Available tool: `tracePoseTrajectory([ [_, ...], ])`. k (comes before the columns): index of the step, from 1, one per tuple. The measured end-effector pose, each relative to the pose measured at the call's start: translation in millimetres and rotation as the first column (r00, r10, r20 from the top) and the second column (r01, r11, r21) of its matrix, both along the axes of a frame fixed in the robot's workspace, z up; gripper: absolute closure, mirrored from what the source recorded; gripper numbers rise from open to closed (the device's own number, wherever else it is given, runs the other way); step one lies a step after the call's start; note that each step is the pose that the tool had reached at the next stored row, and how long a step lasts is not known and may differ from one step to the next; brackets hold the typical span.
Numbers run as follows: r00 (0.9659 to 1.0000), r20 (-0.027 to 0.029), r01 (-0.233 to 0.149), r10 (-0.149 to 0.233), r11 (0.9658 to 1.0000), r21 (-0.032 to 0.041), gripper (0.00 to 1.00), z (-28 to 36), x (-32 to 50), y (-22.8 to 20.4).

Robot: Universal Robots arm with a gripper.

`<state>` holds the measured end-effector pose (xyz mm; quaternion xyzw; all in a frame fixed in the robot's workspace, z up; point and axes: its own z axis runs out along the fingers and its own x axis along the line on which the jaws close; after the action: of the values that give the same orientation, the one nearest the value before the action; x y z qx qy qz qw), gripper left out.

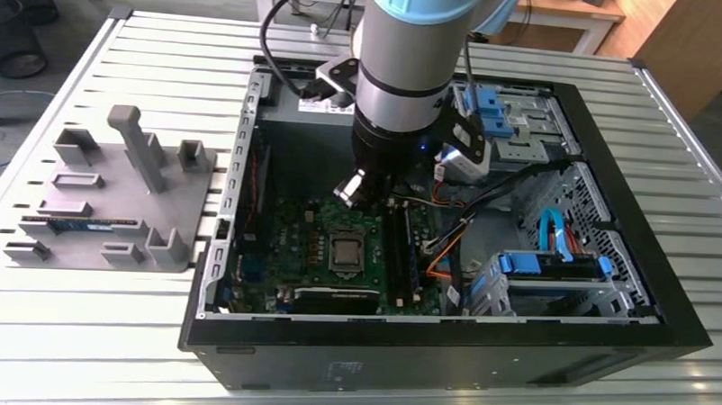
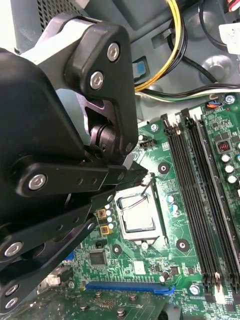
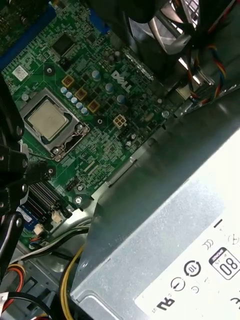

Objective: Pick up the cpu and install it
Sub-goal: 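Install the first cpu locking lever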

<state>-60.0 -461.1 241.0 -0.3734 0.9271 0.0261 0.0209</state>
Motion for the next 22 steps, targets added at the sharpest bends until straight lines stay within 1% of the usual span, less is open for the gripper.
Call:
tracePoseTrajectory([
  [2, 0.9995, 0.0001, 0.032, -0.032, 0.9995, 0.0003, 0.89, -0.8, 0.0, 0.0],
  [5, 0.9974, 0.0, 0.072, -0.072, 0.9974, 0.0001, 0.89, -2.1, 0.0, 0.0],
  [9, 0.9955, 0.0001, 0.094, -0.094, 0.9955, -0.0012, 0.89, -5.1, -0.3, -0.6],
  [11, 0.995, 0.0005, 0.1, -0.1, 0.995, -0.0035, 0.89, -6.2, -1.0, -0.8],
  [12, 0.9948, 0.0007, 0.102, -0.102, 0.9948, -0.0059, 0.89, -6.5, -1.5, -0.9],
  [13, 0.9946, 0.0011, 0.104, -0.104, 0.9945, -0.0102, 0.89, -6.9, -2.1, -0.9],
  [15, 0.9941, 0.0025, 0.109, -0.109, 0.9938, -0.0232, 0.89, -7.6, -2.8, -0.9],
  [16, 0.9938, 0.0031, 0.111, -0.111, 0.9934, -0.0287, 0.89, -8.2, -3.0, -0.9],
  [17, 0.9935, 0.0036, 0.114, -0.114, 0.9929, -0.0327, 0.89, -8.8, -3.2, -1.0],
  [18, 0.9931, 0.0041, 0.117, -0.117, 0.9924, -0.0362, 0.89, -9.3, -3.4, -1.0],
  [22, 0.9914, 0.0052, 0.131, -0.131, 0.9903, -0.0459, 0.89, -12.1, -4.4, -1.1],
])
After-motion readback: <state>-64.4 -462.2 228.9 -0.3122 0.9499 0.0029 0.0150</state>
